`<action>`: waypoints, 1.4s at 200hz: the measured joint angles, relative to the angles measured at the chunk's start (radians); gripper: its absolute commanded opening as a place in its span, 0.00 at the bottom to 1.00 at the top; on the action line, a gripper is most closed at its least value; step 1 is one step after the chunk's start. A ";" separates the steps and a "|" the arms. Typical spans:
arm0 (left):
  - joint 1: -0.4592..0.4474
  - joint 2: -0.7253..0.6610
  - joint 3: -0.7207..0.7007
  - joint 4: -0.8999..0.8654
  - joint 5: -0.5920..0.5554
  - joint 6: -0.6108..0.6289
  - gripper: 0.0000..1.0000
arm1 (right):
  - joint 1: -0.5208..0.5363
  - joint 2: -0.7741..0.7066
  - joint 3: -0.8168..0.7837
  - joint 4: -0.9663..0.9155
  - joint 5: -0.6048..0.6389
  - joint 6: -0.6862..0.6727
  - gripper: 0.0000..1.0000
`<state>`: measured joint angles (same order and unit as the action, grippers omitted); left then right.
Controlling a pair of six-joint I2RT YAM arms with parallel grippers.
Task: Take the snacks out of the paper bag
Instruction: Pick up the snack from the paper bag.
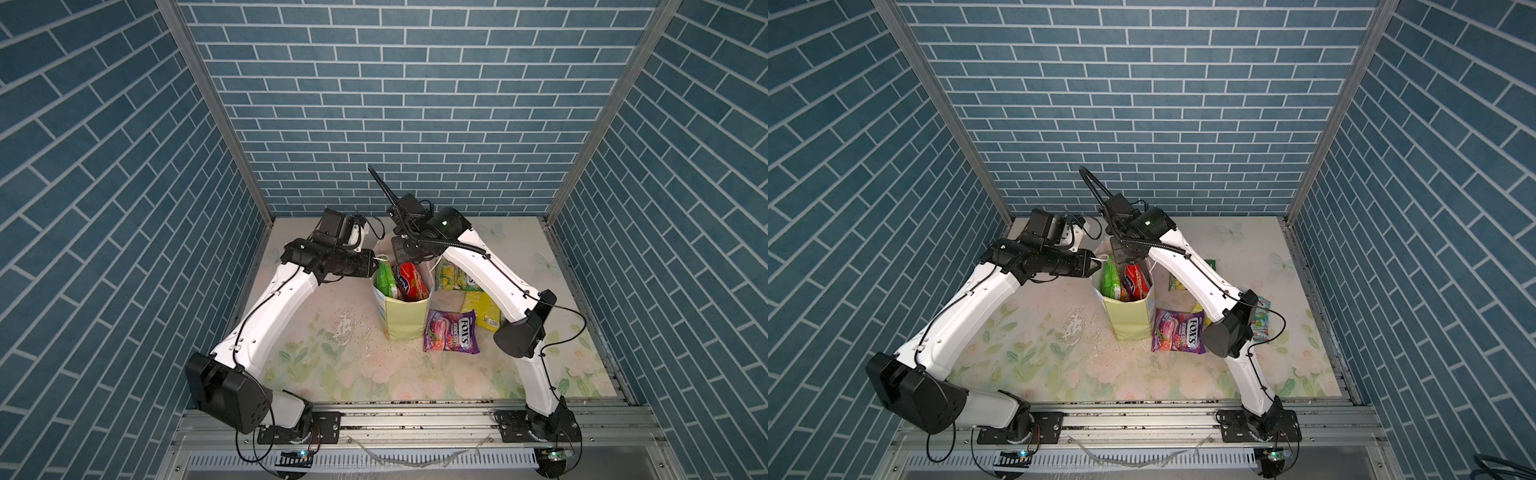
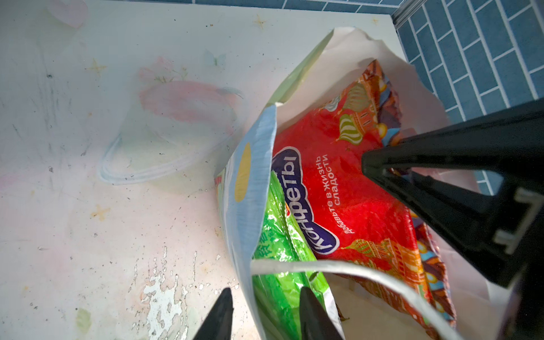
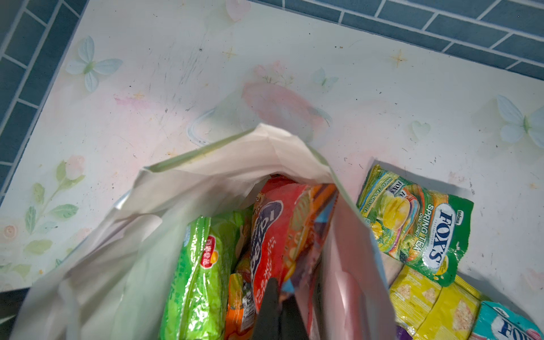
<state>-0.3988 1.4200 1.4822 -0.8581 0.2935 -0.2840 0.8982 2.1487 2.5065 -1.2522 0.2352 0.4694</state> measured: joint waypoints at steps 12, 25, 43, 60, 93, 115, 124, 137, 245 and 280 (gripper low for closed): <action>0.000 -0.001 0.000 0.000 0.000 0.000 0.34 | 0.000 -0.002 0.000 0.004 -0.004 -0.004 0.00; 0.000 -0.001 0.000 0.001 0.000 -0.001 0.32 | -0.001 -0.002 0.000 0.006 -0.013 -0.007 0.00; 0.000 -0.001 -0.001 0.000 0.002 -0.005 0.31 | -0.002 -0.002 0.000 0.011 -0.026 -0.009 0.00; -0.002 0.000 -0.001 0.000 0.006 -0.008 0.31 | -0.002 -0.002 0.000 0.011 -0.032 -0.020 0.00; -0.010 0.006 0.000 0.001 0.010 -0.009 0.30 | -0.003 -0.002 0.000 0.010 -0.045 -0.034 0.00; -0.012 0.020 0.000 0.002 0.014 -0.012 0.30 | -0.003 -0.002 0.000 0.009 -0.060 -0.048 0.00; -0.013 0.028 0.002 0.001 0.015 -0.012 0.30 | -0.003 -0.002 0.000 0.007 -0.064 -0.052 0.00; -0.015 0.039 0.008 0.002 0.015 -0.012 0.30 | -0.003 -0.002 0.000 0.003 -0.064 -0.057 0.00; -0.031 0.064 0.027 0.002 0.019 -0.012 0.30 | -0.006 -0.030 0.010 -0.006 -0.078 -0.112 0.00; -0.033 0.074 0.036 0.000 0.019 -0.012 0.30 | -0.006 -0.032 0.031 -0.004 -0.080 -0.112 0.00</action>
<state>-0.4316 1.4944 1.5185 -0.8577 0.3126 -0.2958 0.8925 2.1166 2.5370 -1.2560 0.1555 0.3573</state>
